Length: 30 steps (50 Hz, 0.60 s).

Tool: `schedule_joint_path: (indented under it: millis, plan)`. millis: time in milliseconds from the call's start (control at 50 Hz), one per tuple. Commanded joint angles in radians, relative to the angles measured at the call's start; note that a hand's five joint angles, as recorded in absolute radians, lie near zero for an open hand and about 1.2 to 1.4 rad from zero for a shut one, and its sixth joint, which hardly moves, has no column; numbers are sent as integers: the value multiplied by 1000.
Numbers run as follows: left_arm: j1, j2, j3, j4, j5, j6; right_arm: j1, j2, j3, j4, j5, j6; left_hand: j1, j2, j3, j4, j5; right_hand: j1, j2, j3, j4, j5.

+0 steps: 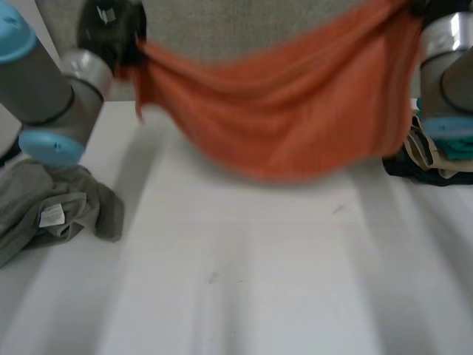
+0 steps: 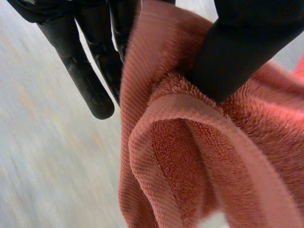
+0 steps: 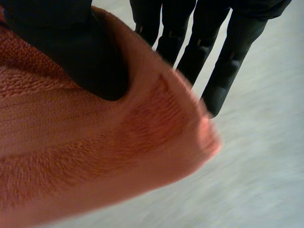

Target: Fold the laundry.

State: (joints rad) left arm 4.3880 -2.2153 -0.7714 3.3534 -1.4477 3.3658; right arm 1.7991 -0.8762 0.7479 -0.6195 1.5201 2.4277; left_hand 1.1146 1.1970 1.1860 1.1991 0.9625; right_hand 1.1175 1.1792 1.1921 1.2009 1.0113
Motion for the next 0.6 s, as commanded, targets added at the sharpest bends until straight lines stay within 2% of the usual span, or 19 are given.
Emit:
schedule_joint_path:
  millis: [20,220,400,560,600]
  plan:
    - [2,77,-54,299,6,-98,-29,-55,22,-204,-37,172,282,199,210,197,259,279,217,204,195,210]
    - [7,106,-353,274,53,-91,-30,-98,232,-14,-93,212,282,199,210,197,259,279,217,204,195,210]
    - [19,31,-679,290,69,-31,-23,-76,511,213,-179,205,282,199,210,197,259,279,217,204,195,210]
    - [38,54,-848,241,72,21,-55,-53,607,421,-201,103,282,199,210,197,259,279,217,204,195,210]
    - [34,78,-870,190,72,30,-67,-59,611,471,-204,77,209,127,138,125,187,279,217,204,195,210]
